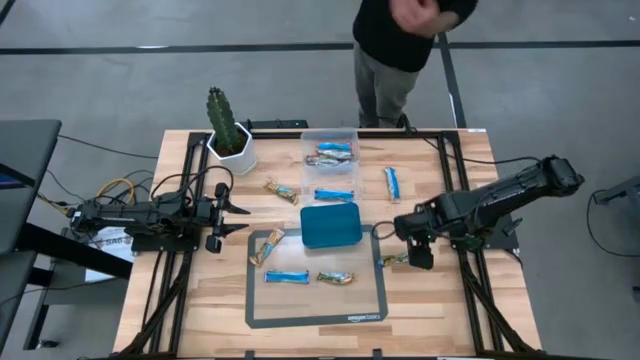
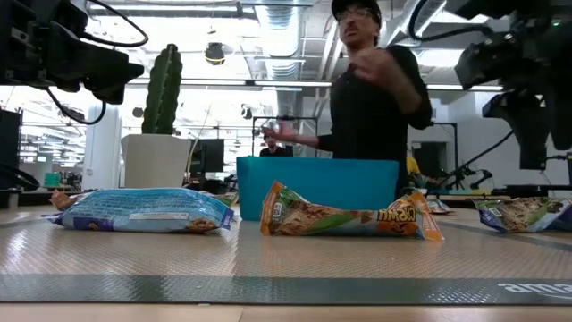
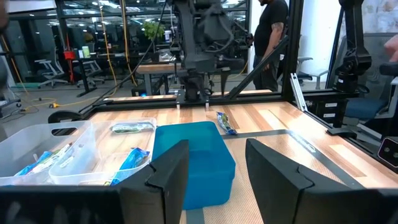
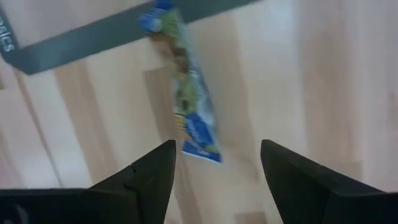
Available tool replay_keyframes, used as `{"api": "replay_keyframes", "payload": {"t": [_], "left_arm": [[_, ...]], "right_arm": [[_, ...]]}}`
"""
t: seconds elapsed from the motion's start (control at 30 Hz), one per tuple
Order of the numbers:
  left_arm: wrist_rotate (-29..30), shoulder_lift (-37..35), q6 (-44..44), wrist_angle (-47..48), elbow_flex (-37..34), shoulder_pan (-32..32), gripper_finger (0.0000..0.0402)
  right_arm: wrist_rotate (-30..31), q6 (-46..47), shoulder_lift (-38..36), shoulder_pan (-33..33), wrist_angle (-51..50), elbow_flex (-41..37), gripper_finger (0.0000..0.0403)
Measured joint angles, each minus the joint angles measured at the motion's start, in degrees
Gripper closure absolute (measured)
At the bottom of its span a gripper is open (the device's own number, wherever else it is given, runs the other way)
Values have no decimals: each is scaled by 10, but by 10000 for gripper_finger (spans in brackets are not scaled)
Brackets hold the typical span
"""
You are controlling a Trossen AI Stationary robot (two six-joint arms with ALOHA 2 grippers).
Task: Pick and place Granola Bars by type
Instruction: Put the right blue granola bar into the bottom transparent bin
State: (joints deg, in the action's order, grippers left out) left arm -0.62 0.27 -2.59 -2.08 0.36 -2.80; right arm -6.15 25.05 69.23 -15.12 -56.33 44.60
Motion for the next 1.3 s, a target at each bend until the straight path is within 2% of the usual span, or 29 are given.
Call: {"api": "replay_keyframes", "payload": {"t": [0.27,0.37,0.57,0.77,0.9,1.0,1.3], "left_arm": [[0,0,0,0,0,0,249],[0,0,0,0,0,0,249],[0,0,0,0,0,0,249],[0,0,0,0,0,0,249],[0,0,0,0,0,0,249],[0,0,0,0,0,0,249],[0,0,0,0,0,0,249]], "right_arm": [[1,-14,68,-55,57,0,175],[5,-30,98,-55,89,0,175],[60,-42,158,-37,101,0,175],[7,-74,203,-33,141,0,175],[4,-75,216,-39,154,0,180],[7,-75,217,-39,154,0,204],[1,-71,192,-31,164,0,322]]}}
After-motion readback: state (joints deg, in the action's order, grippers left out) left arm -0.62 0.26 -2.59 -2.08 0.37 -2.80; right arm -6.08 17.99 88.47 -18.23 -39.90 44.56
